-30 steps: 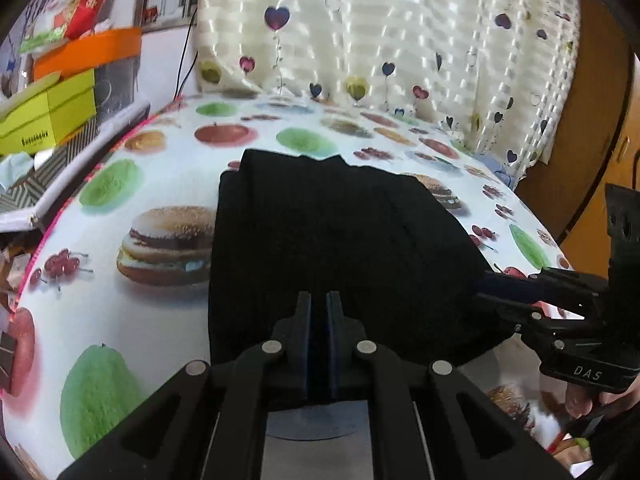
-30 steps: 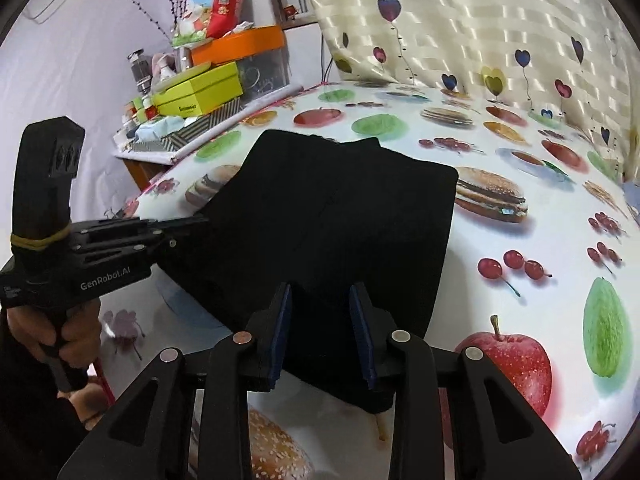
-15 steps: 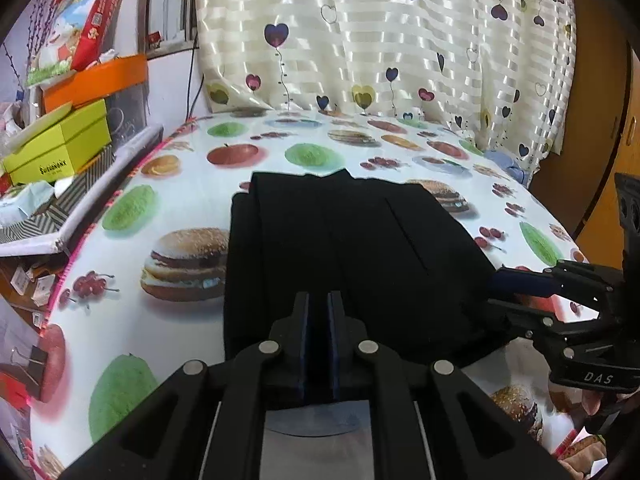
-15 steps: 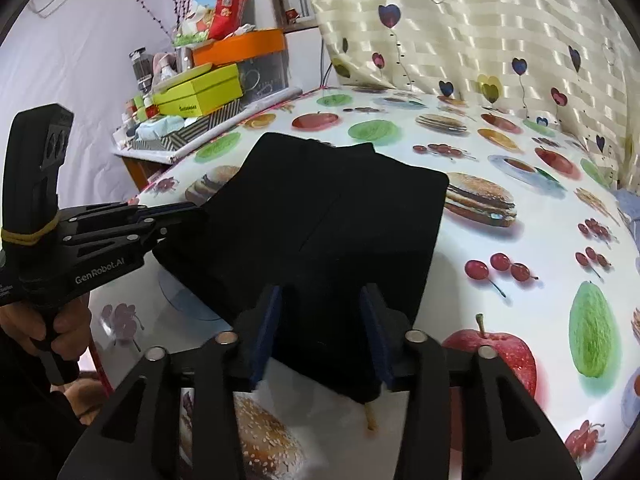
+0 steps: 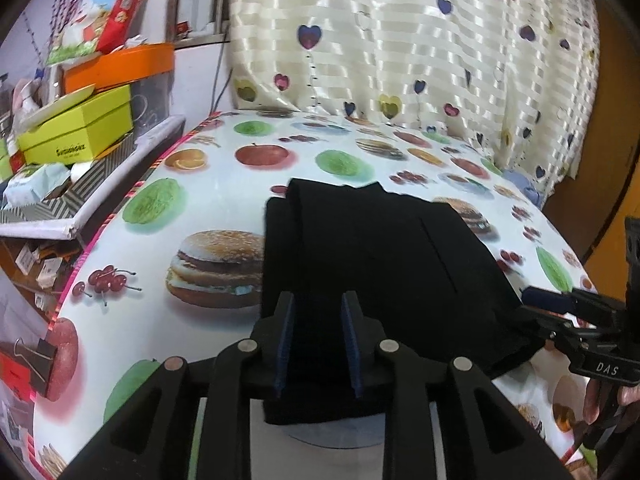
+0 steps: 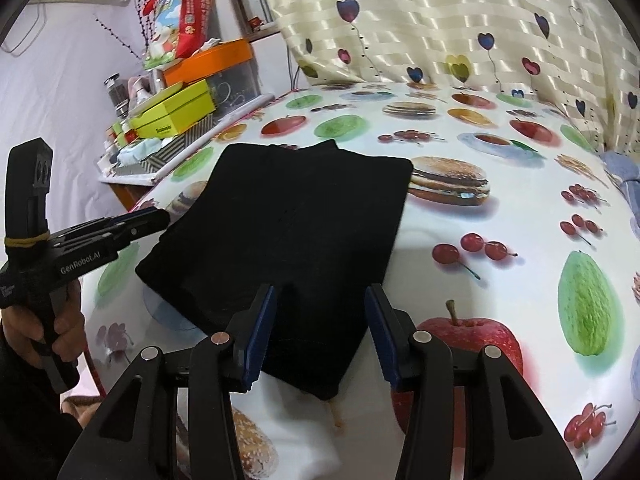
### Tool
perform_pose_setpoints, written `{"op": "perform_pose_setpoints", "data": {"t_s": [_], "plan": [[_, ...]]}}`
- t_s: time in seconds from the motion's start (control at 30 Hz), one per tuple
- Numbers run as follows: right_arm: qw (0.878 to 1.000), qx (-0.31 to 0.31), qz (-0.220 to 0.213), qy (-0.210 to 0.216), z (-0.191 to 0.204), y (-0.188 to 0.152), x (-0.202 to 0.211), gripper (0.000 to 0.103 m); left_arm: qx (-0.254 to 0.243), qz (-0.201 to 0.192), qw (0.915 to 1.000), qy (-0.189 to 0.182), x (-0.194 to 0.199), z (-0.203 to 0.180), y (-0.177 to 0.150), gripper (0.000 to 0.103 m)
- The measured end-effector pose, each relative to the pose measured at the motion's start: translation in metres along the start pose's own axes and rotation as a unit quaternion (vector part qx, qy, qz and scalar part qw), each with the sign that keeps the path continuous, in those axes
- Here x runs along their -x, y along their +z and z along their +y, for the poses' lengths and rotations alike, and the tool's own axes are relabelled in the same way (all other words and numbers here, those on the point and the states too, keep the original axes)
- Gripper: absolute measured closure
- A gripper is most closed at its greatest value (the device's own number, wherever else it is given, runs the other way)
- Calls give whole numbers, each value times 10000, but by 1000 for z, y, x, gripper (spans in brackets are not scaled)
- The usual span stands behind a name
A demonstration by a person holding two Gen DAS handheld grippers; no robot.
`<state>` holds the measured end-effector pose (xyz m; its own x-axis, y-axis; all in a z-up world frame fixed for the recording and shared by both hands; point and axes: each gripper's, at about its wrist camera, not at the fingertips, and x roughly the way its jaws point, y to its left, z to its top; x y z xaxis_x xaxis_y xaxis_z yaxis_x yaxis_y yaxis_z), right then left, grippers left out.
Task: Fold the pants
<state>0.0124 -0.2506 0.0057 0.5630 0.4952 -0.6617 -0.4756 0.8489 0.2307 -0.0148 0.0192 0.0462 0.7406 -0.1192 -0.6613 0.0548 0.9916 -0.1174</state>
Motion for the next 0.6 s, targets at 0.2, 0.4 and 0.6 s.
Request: {"op": "perform_pose_setpoints", "data": {"t_s": [0.2, 0.4, 0.6], "plan": [[9999, -133, 47, -10, -5, 0, -5, 56, 45, 7, 10000, 26, -11, 8, 10, 73], [9997, -216, 63, -15, -8, -1, -5, 56, 221, 284, 9993, -129, -38, 17, 16, 66], [9994, -282, 180, -72, -13, -2, -11, 56, 563, 359, 9978, -59, -47, 33, 9, 48]]}}
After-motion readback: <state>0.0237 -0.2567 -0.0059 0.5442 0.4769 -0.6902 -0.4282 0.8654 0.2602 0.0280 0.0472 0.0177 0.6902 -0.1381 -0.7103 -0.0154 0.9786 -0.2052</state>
